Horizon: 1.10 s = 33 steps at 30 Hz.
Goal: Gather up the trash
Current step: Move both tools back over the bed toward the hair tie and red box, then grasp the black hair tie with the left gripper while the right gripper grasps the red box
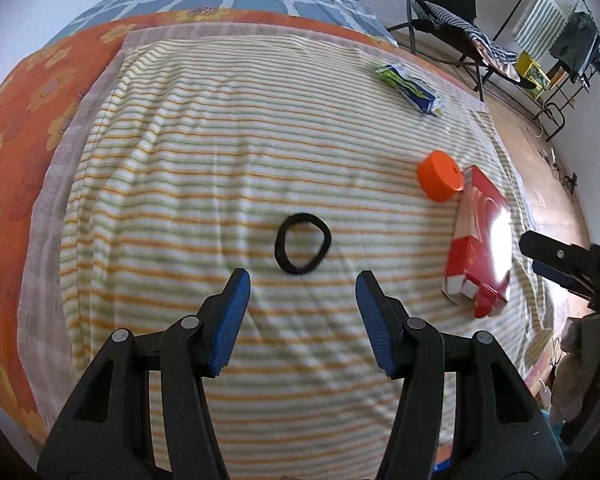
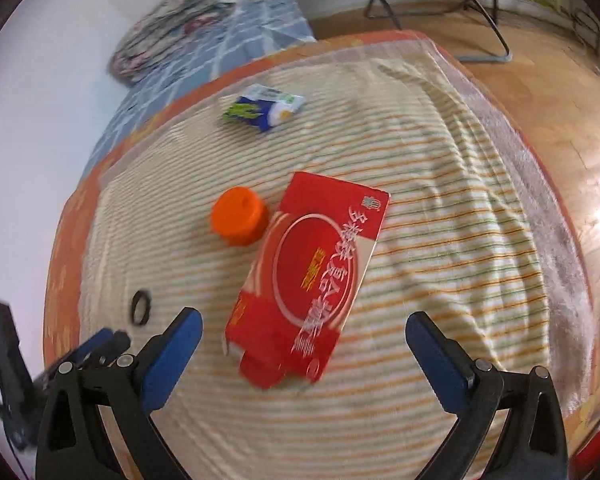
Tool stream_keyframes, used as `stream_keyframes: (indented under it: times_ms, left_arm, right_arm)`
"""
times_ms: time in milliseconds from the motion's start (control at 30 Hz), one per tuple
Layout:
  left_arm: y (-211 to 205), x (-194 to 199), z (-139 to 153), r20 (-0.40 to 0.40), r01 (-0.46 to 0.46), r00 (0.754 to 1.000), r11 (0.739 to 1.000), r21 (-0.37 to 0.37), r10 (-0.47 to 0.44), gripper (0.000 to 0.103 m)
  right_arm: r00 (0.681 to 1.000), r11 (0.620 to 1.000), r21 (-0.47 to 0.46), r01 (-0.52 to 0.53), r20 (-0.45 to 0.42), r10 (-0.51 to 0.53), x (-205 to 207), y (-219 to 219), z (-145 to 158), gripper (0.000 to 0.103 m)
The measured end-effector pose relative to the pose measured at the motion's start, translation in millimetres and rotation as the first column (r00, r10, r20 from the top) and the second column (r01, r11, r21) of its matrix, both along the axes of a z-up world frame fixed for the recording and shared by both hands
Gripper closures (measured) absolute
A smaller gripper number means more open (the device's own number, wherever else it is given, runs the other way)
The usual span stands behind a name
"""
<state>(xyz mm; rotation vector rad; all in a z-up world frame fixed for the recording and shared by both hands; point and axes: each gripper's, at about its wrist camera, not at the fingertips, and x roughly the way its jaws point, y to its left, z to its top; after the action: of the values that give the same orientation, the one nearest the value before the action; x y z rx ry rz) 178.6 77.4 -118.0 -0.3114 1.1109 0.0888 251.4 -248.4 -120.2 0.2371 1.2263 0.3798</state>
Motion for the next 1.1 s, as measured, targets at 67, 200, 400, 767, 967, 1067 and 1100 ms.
stream_keyframes:
  times_ms: [67,200,400,767,967,1067,1100]
  left_arm:
    - [3.4,3.7,-3.5,-0.006,-0.009,1.000,1.000,-0.007,0.009,0.051]
    - [11.7,12.8,-9.4,-0.015,-0.029,0.999,0.999,-0.022,0.029,0.054]
    - [21.9,24.1,-20.0,-0.028,-0.056,0.998,0.997,-0.049,0.055,0.064]
    - [12.5,34.4,-23.8,-0.019,-0.016,1.000,0.999,0.043,0.017,0.095]
    - [16.6,30.2,-19.8,-0.004,-0.020,1.000,0.999,0.037,0.020,0.099]
    - [16.1,26.6,-13.8,0.013,-0.015,1.000,0.999,0.049,0.014,0.100]
    - [16.2,24.5,-11.8,0.017,-0.014,1.000,0.999,0.053,0.013,0.100]
  right_arm:
    - [0.999,1.000,0.005,0.031,-0.033,-0.031,8.9,0.9,-10.3,0.000]
    - [0.997,0.998,0.002,0.065,-0.046,-0.065,20.8,2.0,-19.4,0.000]
    - [0.997,0.996,-0.040,0.078,-0.025,-0.079,38.5,6.4,-26.4,0.000]
    - [1.000,0.993,-0.120,0.018,-0.021,-0.021,38.1,31.6,-43.2,0.000]
    - [0.999,0.985,-0.171,-0.031,0.003,0.032,32.0,36.8,-44.0,0.001]
    - [0.999,0.985,-0.168,-0.036,0.009,0.038,29.1,32.4,-43.1,0.009]
    - [0.999,0.986,-0.163,-0.038,0.013,0.040,27.9,30.1,-41.9,0.012]
